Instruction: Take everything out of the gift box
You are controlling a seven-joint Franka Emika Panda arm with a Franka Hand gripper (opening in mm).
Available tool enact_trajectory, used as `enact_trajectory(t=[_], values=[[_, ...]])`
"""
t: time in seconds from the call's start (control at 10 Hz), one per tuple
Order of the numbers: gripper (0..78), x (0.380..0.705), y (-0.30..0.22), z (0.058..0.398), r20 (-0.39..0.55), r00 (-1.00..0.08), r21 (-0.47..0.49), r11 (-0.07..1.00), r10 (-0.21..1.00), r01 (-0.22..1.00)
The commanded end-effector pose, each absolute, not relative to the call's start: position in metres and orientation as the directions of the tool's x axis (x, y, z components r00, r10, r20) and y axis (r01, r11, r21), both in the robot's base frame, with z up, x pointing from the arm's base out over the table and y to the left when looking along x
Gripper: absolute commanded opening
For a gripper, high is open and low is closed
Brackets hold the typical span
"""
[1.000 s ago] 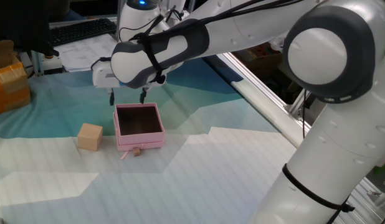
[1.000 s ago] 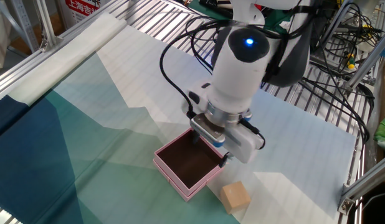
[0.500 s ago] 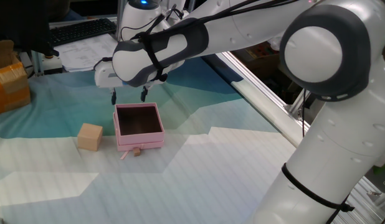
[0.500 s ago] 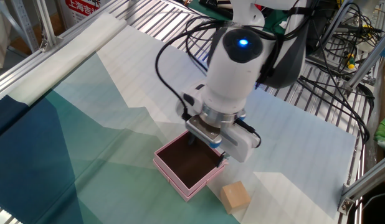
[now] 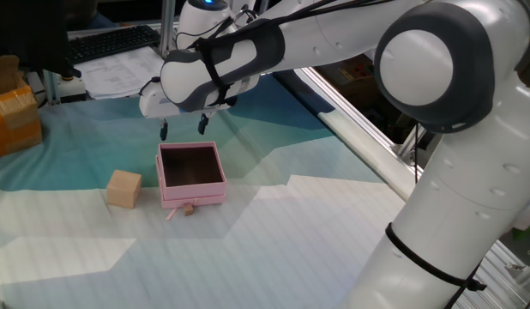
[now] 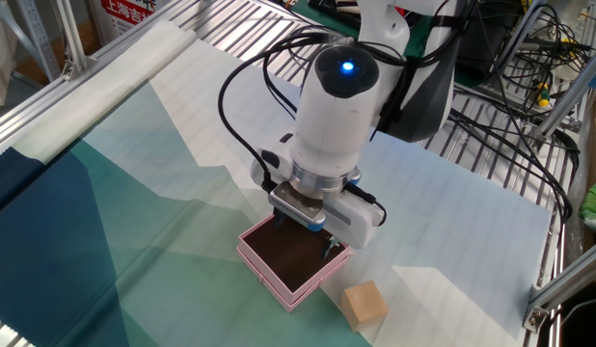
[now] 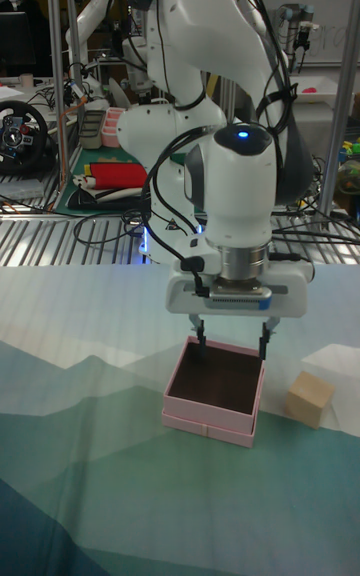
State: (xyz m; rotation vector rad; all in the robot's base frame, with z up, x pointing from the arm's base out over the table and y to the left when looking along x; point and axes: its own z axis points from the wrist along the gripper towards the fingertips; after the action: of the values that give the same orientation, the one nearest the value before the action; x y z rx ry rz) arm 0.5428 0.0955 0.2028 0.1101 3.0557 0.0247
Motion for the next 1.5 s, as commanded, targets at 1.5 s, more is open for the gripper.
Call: enact_trajectory(t=[1.5], values=[[1.2, 0.524, 0.184, 0.172, -0.093, -0.98, 0.038, 0.984, 0.176, 0.173]])
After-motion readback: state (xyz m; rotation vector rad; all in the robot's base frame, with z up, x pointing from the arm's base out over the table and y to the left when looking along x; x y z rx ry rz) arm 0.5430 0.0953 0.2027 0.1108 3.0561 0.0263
